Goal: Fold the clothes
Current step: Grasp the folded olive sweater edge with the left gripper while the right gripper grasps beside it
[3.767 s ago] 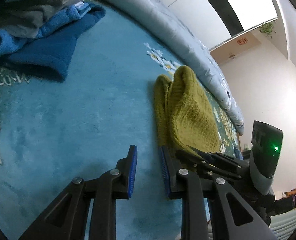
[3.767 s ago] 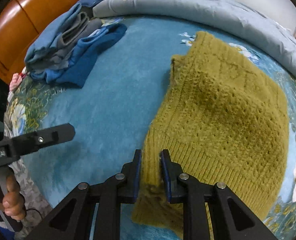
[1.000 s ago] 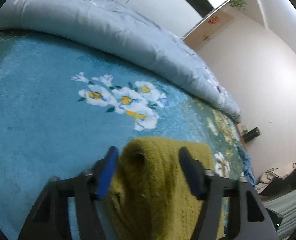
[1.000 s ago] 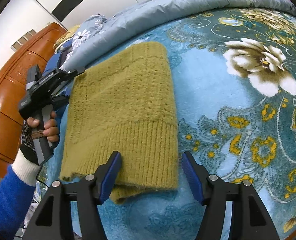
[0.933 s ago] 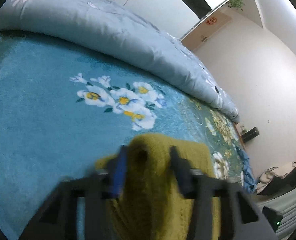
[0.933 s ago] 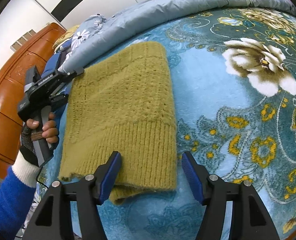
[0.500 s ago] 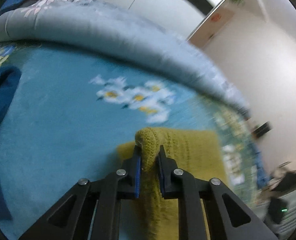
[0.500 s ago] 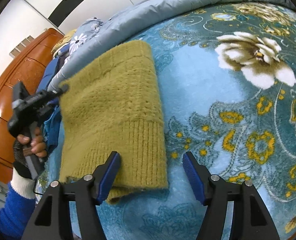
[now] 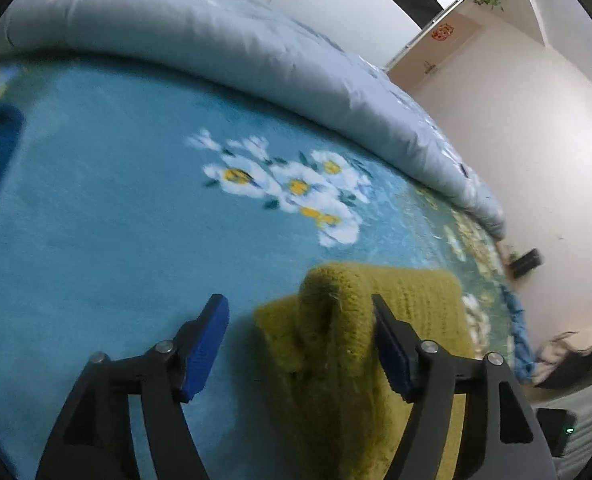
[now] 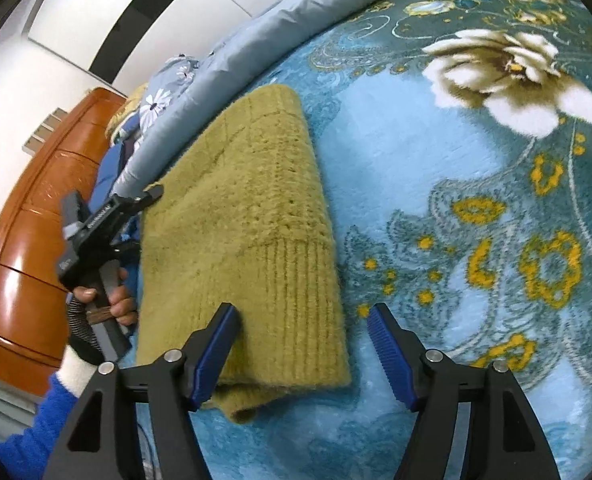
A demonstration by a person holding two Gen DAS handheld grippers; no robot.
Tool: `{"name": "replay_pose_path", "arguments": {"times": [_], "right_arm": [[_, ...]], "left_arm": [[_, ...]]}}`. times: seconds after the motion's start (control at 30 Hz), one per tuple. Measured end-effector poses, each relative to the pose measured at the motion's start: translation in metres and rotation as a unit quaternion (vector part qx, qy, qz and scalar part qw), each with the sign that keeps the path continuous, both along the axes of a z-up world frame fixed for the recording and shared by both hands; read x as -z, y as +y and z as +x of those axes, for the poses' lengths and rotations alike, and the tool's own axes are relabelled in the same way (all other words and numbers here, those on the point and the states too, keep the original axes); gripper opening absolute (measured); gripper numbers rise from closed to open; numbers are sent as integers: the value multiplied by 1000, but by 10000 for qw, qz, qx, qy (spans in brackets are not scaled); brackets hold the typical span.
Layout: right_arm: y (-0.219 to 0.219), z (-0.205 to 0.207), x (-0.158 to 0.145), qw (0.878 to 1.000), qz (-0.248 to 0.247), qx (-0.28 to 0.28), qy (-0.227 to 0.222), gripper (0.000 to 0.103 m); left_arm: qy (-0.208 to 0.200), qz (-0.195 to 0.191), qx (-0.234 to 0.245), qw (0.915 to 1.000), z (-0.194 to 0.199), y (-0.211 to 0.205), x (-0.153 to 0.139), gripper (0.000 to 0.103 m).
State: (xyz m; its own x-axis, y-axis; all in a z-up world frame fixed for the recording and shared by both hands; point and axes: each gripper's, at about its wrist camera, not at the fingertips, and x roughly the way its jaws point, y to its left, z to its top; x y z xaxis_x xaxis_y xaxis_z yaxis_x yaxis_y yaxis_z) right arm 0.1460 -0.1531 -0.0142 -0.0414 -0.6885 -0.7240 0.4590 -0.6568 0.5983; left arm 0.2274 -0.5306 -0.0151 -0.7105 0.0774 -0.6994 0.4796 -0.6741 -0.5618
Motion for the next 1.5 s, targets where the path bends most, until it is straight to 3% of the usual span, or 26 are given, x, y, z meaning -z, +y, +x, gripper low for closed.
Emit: {"name": "replay_pose_path", "arguments": {"times": [0.13,0.23,0.3,0.4,0.53,0.63,0.73,0.93,1.13,1.3,1.5], "right_arm": [[0,2,5,9993,-274,87,-220,72],[-2,2,6,9988,-358,86,-322,70],[-3,2,8,9982,-401,131,-421,70],[-4,2,10,9977,-420,219,-477,55],[-1,-3,13,9961,-543,307,-629,37],[0,-8,10,9950,-638,253,-726,31],[-5,-21,-5,9955,-617,-191,-687,30],[-19,-65,-45,9913,-295,-1229,-357,30],[-46,-101,-69,9709,200,-2386,-95,30],[-57,-124,-49,9562,466,-2882,-198,30],[-50,-143,-9,9612,559,-2664,-447,35]], "left_arm": [[-80,280,182,9994,-10,-1,11,73],[-103,197,147,9996,-11,3,9,72],[-89,185,140,9997,-11,6,8,62],[-116,-10,111,9999,-11,12,4,49],[-225,-199,-70,9995,-9,20,-4,42],[-149,-241,-310,9991,0,27,-17,38],[4,-324,-478,9983,15,39,-37,37],[107,-63,-763,9970,65,74,-55,36],[158,339,-1054,9937,114,119,-46,36],[76,325,-1177,9925,132,138,-28,36],[-171,202,-1152,9930,125,132,-12,41]]}}
